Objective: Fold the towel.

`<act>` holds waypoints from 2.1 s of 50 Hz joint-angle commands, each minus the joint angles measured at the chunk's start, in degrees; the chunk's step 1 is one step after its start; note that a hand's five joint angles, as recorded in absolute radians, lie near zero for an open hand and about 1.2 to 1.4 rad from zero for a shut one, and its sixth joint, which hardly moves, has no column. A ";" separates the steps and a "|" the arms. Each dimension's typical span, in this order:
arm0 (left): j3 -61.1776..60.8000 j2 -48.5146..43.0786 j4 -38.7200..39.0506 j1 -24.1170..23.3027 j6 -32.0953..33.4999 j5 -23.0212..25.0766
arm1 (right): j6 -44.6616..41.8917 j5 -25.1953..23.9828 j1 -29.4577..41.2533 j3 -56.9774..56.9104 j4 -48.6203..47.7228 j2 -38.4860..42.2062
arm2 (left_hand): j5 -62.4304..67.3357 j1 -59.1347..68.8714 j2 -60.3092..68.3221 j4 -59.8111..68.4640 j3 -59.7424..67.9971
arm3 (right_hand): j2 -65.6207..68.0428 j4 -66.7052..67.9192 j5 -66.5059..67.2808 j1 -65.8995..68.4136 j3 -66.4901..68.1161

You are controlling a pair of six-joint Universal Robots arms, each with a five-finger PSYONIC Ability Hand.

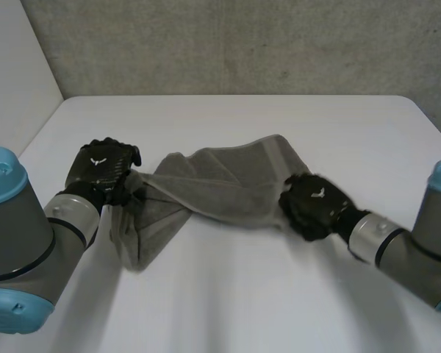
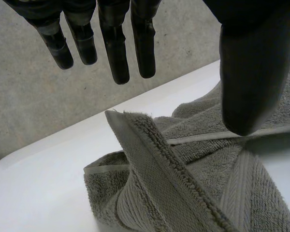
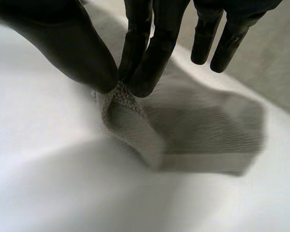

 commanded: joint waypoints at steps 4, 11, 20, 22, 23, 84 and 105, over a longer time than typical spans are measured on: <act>0.81 0.19 -0.03 -0.93 0.00 0.00 | 9.00 1.69 -6.51 -3.84 -2.86 -4.17 | -0.81 -3.77 -2.86 -3.21 -2.88 | 3.60 -3.33 4.17 8.43 -2.00; 2.74 -1.38 0.75 -1.99 0.00 -0.17 | 10.41 3.36 -8.96 -4.10 -4.88 -5.13 | -1.32 -4.27 -3.36 -3.21 -2.88 | 3.60 -3.33 4.17 8.43 -2.00; 6.60 -7.09 4.71 -2.08 0.70 -3.86 | 10.85 3.28 -15.03 -6.83 -4.53 -5.13 | -1.49 -4.44 -3.53 -3.21 -2.88 | 3.60 -3.33 4.17 8.43 -2.00; 7.48 -8.24 4.63 -2.25 0.70 -4.74 | 10.85 3.19 -15.29 -6.74 -4.36 -5.05 | -1.49 -4.44 -3.53 -3.21 -2.88 | 3.60 -3.33 4.17 8.43 -2.00; 7.49 -8.25 4.63 -2.25 0.70 -4.74 | 10.85 3.19 -15.30 -6.74 -4.36 -5.05 | -1.49 -4.44 -3.53 -3.21 -2.88 | 3.60 -3.33 4.17 8.43 -2.00; 22.00 -25.48 11.13 -9.47 16.79 -14.85 | 10.85 9.43 -7.03 -19.22 5.05 14.73 | 0.87 -2.09 -1.18 -3.21 -2.88 | -56.06 -3.33 -55.48 -51.23 -2.00; 11.44 -20.46 7.00 -4.98 16.52 -13.80 | 9.88 6.00 -7.12 -22.39 14.19 15.26 | 3.22 0.27 1.18 -3.21 -2.88 | -7.95 -3.33 -7.38 -3.12 -2.00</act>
